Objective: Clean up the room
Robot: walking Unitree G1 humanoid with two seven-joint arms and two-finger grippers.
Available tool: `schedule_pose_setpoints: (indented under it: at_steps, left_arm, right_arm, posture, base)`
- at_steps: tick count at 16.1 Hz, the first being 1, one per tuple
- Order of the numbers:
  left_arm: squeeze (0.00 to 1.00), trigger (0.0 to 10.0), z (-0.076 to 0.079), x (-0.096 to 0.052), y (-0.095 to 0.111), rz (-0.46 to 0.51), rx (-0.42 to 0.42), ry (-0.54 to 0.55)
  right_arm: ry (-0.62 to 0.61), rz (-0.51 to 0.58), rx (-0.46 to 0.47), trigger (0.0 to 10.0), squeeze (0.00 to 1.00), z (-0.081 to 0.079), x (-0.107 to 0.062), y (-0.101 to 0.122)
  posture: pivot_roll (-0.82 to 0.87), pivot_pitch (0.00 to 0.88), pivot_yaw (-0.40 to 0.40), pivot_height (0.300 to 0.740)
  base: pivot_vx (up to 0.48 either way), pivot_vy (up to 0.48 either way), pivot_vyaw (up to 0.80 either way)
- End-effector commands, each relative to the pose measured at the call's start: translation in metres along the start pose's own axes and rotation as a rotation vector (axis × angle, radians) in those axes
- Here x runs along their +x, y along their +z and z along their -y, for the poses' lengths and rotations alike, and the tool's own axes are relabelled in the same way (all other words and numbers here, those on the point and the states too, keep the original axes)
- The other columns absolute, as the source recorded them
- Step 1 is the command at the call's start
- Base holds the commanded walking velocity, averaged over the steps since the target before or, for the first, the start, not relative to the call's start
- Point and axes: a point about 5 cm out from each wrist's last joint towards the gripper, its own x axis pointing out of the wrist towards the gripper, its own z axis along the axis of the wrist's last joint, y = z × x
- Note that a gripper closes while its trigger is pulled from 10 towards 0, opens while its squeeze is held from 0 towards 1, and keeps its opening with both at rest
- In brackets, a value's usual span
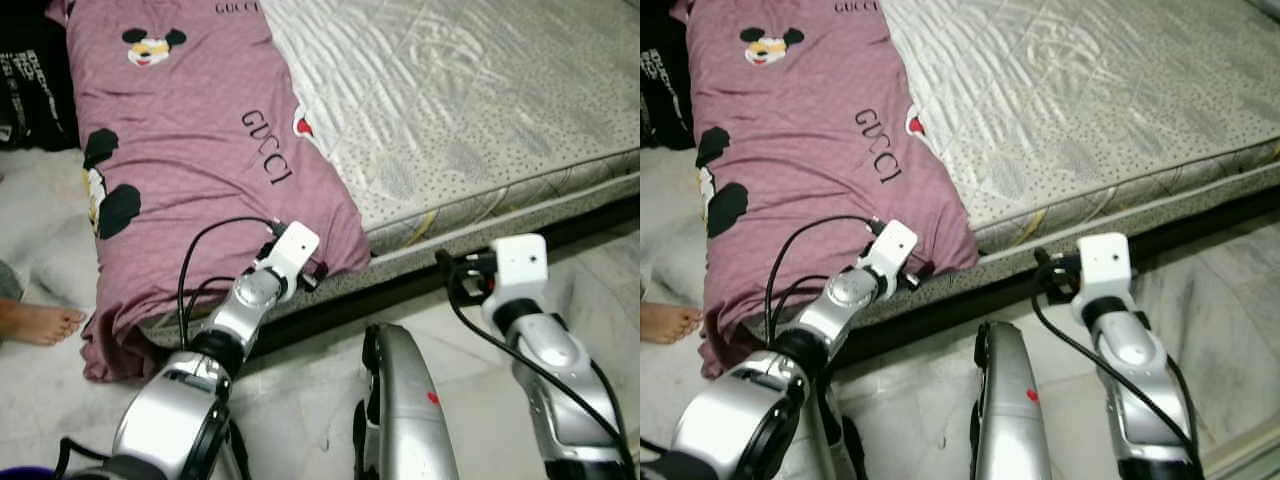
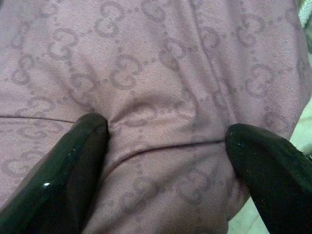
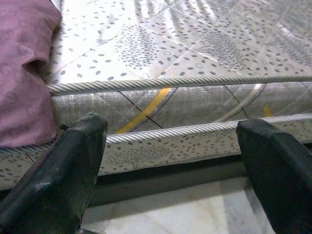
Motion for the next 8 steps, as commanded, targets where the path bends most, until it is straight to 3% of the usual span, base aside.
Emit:
schedule_pose_setpoints:
  at_steps: [1,3,4,8]
  left_arm:
    - [0.0,10.0,0.001,-0.006,-0.011,0.001,-0.048,0.042]
    - [0.0,10.0,-0.012,-0.015,-0.008,0.07,-0.03,0.158]
    - [0.0,10.0,-0.019,-0.023,-0.006,0.119,-0.065,0.22]
    - [0.0,10.0,-0.035,-0.05,0.01,0.305,-0.045,0.318]
  right_arm:
    - [0.004,0.003,0.01,10.0,0.0,-0.005,0.007,-0.002]
    - [0.017,0.023,0.033,10.0,0.0,-0.015,0.017,0.002]
    - [0.023,0.033,0.045,10.0,0.0,-0.019,0.021,0.003]
    - [0.04,0.072,0.089,10.0,0.0,-0.036,0.037,0.008]
  posture:
    - [-0.23,0.166,-0.031,0.524]
    - [-0.19,0.148,-0.03,0.524]
    - [-0.18,0.138,-0.029,0.524]
    - [-0.12,0.086,-0.019,0.524]
  base:
    - [0.0,0.0,0.0]
    - [0.0,0.0,0.0]
    - [0.0,0.0,0.0]
    - [0.0,0.0,0.0]
